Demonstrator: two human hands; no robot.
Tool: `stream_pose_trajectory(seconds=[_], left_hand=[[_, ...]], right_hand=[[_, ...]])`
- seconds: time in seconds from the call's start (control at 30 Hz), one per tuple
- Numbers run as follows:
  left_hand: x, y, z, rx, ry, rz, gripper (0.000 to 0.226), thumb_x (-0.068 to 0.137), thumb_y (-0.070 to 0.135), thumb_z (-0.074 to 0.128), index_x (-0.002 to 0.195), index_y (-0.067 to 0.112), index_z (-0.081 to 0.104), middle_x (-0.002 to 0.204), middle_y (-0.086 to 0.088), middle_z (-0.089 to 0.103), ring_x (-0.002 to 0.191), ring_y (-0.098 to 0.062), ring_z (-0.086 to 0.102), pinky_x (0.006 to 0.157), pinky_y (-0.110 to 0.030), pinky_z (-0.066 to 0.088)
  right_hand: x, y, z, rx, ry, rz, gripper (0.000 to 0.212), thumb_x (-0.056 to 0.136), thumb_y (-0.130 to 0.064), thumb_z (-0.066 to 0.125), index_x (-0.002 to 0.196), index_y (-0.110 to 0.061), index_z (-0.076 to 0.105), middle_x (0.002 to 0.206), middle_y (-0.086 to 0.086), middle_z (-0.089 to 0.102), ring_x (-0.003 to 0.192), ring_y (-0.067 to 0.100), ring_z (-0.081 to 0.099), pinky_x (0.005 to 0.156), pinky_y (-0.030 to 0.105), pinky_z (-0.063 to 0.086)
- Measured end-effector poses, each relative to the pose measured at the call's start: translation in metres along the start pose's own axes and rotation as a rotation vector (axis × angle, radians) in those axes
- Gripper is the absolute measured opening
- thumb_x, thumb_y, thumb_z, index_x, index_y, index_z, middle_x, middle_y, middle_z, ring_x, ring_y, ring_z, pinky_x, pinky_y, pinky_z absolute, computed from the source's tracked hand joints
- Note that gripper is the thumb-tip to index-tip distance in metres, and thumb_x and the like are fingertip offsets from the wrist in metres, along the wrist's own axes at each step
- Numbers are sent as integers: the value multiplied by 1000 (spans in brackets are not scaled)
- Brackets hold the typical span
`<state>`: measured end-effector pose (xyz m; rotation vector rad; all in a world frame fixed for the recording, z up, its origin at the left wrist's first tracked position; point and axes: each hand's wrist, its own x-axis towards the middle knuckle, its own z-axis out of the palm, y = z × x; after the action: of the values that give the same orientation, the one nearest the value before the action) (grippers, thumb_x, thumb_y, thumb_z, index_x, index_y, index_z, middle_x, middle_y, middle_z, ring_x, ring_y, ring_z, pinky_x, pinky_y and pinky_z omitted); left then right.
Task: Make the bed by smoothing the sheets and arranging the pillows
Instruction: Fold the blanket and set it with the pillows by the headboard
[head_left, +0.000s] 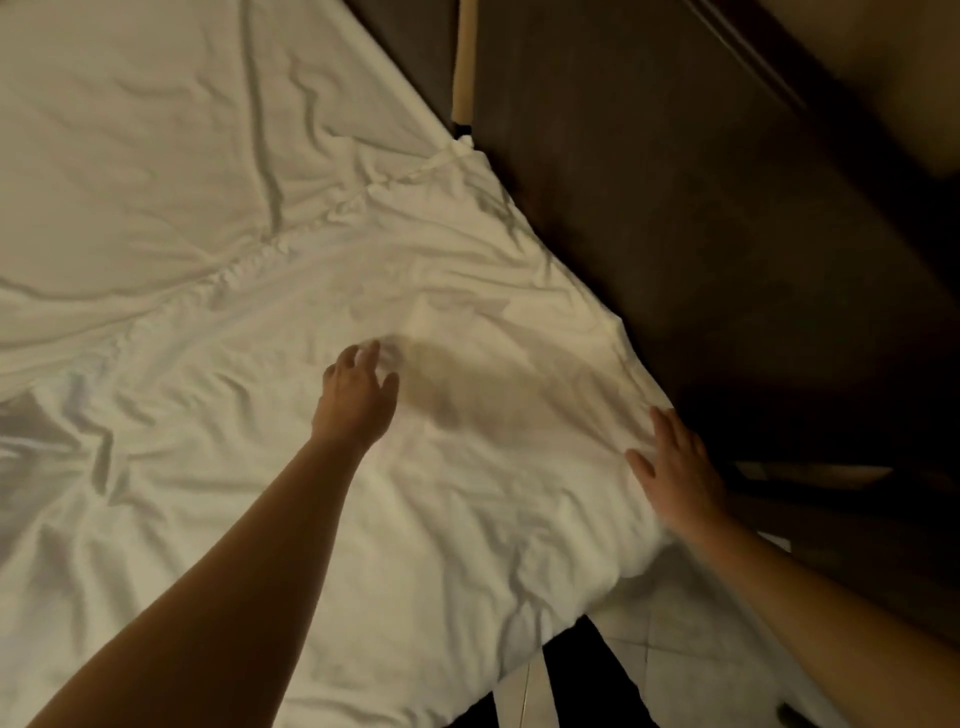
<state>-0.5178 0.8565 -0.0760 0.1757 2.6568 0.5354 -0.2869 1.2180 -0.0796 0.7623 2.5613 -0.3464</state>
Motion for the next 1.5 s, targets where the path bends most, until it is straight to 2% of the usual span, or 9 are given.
stream_pose_trajectory(seconds=[0.27,0.4,0.53,0.73,0.9,1.13,1.27,1.4,1.5], left_hand=[[43,131,57,-60,-36,139,64,99,46,53,157,22,37,158,-16,38,145,-36,34,119,-46,33],[67,179,73,-70,97,193,65,98,46,57,153,16,41,157,-12,39,145,-32,34,119,-42,33],[106,205,86,-132,78,9,85,91,65,55,155,14,32,159,-9,33,144,-33,34,113,-50,39],[135,235,95,1,-154,-296,129,73,93,47,162,10,6,167,-18,9,150,-46,16,117,-65,24],[136,249,94,8,-169,-366,139,65,90,62,162,13,-1,169,-13,0,153,-44,8,114,-70,19],[131,247,100,30,-144,-330,133,72,68,79,162,12,0,168,-12,3,152,-42,11,114,-71,26],[127,235,104,-27,-60,-273,124,73,58,81,161,11,8,163,-9,17,147,-39,22,112,-69,31],[121,235,101,-65,-39,-288,120,74,61,77,161,14,9,165,-4,17,150,-34,20,111,-71,30],[116,247,97,-75,-71,-353,133,69,82,66,162,15,-1,167,-2,10,152,-34,12,106,-77,27]], right_hand=[[9,8,0,304,-159,16,97,85,-80,48,160,-40,2,169,-7,9,153,25,18,120,46,28],[10,3,7,306,-134,17,115,72,-92,51,161,-37,2,169,-6,7,154,25,16,121,45,26],[6,4,12,324,-72,60,115,66,-91,56,158,-45,5,168,-4,10,151,29,20,117,54,31],[4,3,17,416,-108,91,109,76,-69,71,160,-42,8,166,-6,23,149,24,30,117,51,35],[-4,1,9,399,-165,86,89,88,-55,68,160,-31,22,154,1,45,141,24,42,110,39,39],[-6,16,12,421,-149,152,116,71,-74,69,161,-36,7,166,-3,21,151,25,25,117,47,35],[-10,11,15,348,-111,131,84,85,-60,69,154,-22,40,149,7,53,136,28,50,108,40,44],[-24,3,16,324,88,-77,36,85,-36,80,115,-17,74,101,2,76,96,27,70,90,41,56],[-39,-5,7,351,109,-145,27,89,-49,71,99,-24,76,88,-10,74,84,11,66,92,46,57]])
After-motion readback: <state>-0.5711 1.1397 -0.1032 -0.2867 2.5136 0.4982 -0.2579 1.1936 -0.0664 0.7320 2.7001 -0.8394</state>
